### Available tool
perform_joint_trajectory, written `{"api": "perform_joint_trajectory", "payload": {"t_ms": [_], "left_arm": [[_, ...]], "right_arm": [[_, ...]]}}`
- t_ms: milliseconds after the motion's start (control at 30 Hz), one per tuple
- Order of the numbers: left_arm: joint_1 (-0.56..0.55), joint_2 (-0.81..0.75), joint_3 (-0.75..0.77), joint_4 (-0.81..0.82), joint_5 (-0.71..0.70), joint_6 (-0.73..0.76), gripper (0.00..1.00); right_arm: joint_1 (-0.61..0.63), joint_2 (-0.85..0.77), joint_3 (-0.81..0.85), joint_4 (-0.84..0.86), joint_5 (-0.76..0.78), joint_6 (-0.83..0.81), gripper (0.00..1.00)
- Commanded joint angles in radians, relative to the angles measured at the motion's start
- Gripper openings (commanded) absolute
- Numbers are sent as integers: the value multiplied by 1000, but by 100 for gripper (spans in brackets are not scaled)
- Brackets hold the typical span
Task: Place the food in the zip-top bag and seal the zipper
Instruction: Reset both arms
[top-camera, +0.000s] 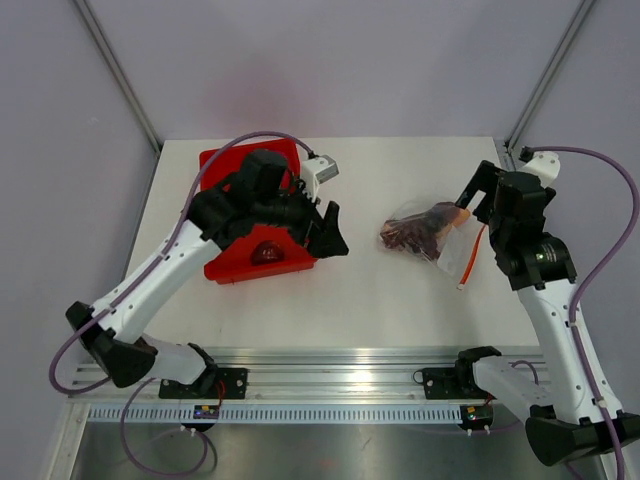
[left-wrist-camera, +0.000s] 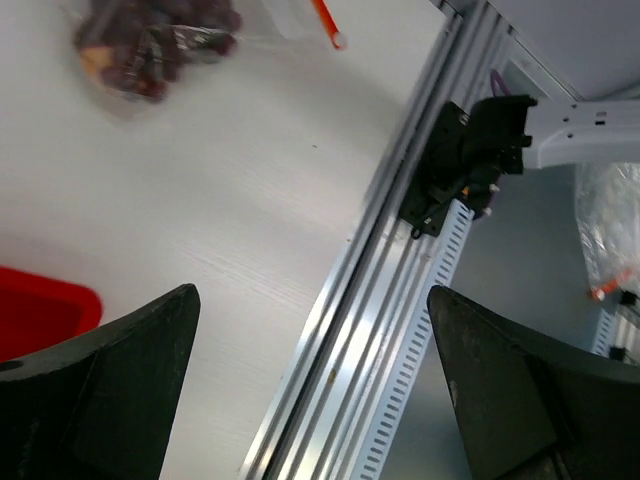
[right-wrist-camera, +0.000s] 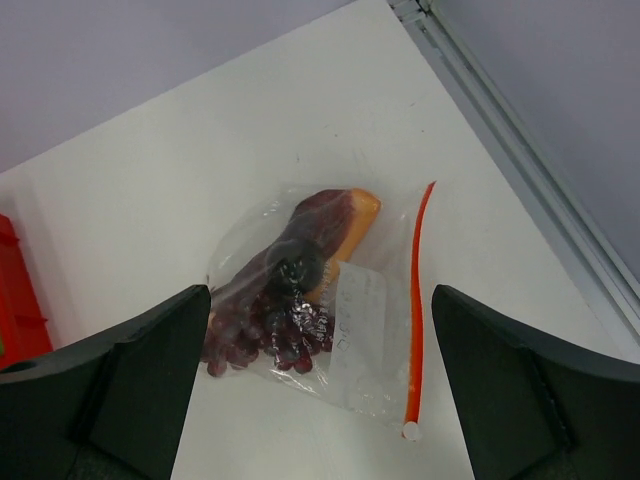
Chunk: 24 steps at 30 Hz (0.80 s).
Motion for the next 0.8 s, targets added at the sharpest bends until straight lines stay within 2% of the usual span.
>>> {"api": "perform_joint_trajectory", "payload": {"t_ms": [0, 167, 267, 533, 767], "left_arm": [[4, -133, -98, 53, -252, -111, 99], [4, -245, -203, 71, -526, -219, 99], [4, -292, -257, 76, -632, -256, 99], [3, -387, -360, 123, -806, -357, 99], [4, -398, -399, 145, -837, -382, 99]], "right_arm": [[-5, 46, 94, -260, 135, 125, 99], [-5, 43, 74, -298, 102, 124, 99], [-5, 17, 36, -276, 109, 123, 100], [-5, -9, -27, -239, 146, 150, 99], [-5, -14, -48, -233, 163, 190, 100]]}}
